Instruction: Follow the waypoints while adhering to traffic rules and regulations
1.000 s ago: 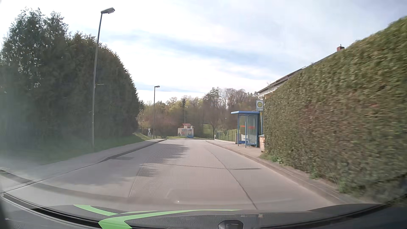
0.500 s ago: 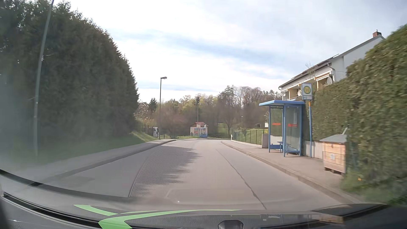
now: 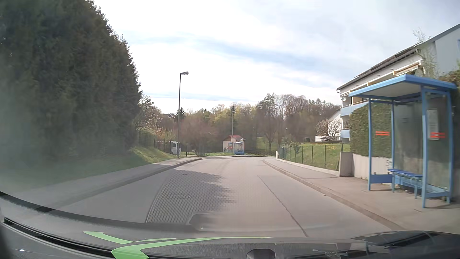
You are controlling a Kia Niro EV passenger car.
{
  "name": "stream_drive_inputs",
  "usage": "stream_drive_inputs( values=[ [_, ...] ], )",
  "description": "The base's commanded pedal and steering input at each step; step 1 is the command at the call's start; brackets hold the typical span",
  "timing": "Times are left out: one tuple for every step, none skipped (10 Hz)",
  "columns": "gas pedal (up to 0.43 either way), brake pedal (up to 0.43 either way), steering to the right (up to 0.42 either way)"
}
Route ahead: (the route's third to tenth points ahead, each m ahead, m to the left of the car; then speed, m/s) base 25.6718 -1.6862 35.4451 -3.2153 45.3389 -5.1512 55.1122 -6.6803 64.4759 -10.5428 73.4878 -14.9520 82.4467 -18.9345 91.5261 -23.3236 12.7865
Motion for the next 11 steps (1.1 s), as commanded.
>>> stream_drive_inputs(
  values=[
    [0.000,0.000,-0.005],
    [0.000,0.006,-0.003],
    [0.000,0.024,0.001],
    [0.000,0.043,0.004],
    [0.000,0.061,0.006],
    [0.000,0.061,0.006],
    [0.000,0.061,0.008],
    [0.000,0.061,0.010],
    [0.000,0.067,0.010],
    [0.000,0.073,0.010],
    [0.000,0.073,0.011]
  ],
)
